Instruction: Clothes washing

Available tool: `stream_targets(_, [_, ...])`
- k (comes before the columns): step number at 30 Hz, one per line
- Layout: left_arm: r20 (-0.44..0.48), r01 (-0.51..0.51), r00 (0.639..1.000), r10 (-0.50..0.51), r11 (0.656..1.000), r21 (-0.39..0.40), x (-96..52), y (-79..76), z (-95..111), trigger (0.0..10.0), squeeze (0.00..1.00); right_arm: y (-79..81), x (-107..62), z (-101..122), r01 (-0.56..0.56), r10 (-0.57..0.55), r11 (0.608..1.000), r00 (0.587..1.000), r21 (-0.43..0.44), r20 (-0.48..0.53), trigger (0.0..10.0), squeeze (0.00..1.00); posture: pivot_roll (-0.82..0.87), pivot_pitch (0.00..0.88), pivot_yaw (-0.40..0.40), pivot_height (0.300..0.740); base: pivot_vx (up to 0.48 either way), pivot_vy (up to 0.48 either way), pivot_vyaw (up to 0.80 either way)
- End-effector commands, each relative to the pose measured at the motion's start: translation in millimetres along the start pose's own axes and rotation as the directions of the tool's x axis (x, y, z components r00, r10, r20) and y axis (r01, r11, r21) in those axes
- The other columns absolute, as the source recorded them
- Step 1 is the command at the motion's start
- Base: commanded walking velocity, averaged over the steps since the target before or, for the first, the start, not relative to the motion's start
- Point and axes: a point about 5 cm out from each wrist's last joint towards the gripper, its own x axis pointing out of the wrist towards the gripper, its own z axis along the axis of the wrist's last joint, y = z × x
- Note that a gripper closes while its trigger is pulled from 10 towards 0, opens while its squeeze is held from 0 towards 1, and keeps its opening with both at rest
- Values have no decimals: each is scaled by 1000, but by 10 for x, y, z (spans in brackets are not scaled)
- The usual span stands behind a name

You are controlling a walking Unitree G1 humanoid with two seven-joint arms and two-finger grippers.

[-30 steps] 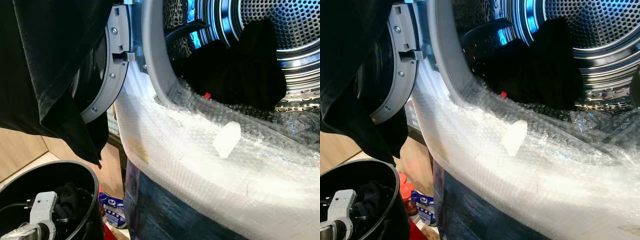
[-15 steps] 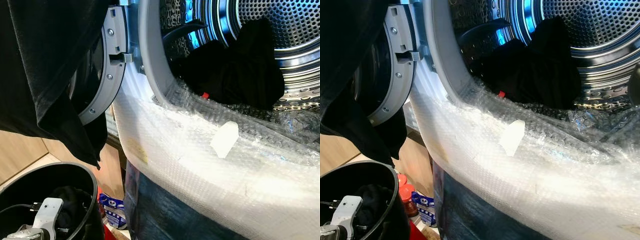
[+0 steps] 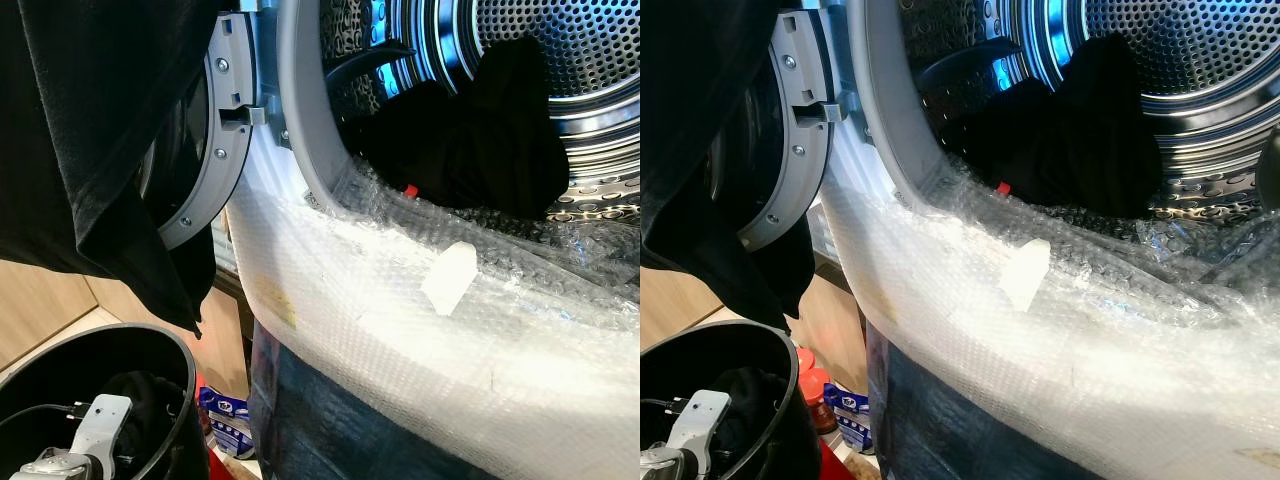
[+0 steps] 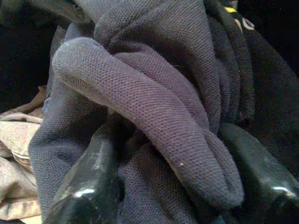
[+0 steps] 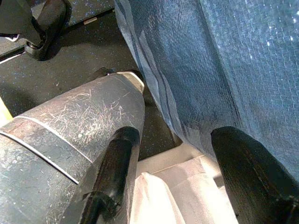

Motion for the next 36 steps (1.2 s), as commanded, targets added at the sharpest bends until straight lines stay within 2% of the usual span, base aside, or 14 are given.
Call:
stream_targets(1, [-23,-8,1000,8,1000,16,18,8,-35,0,0,-7,-2,1,-5,5,1000,1000,1,-8,10000,0,28,0,-36,740,0,0,0])
stream_targets(5, [-15,1,1000,-2,1000,-10,13,-4,-63,0,0,-9,-3,-12,-8,8,1000,1000,-3,-14,10000,0,43,0,-48,740,0,0,0])
stream_targets(26, [-25,-15,1000,14,999,-39,-46,26,-187,0,0,-8,-4,2,-16,16,1000,1000,-19,-12,10000,0,58,0,-61,740,0,0,0])
stream_targets(28, [-37,-44,998,42,998,-52,-53,79,-242,0,0,-9,-4,10,-18,18,1000,1000,-22,-10,10000,0,65,0,-63,740,0,0,0])
stream_targets(36, [-63,-95,994,91,993,-66,-76,135,-343,0,0,-1,-3,22,-22,22,999,1000,-26,-7,10000,0,77,0,-69,740,0,0,0])
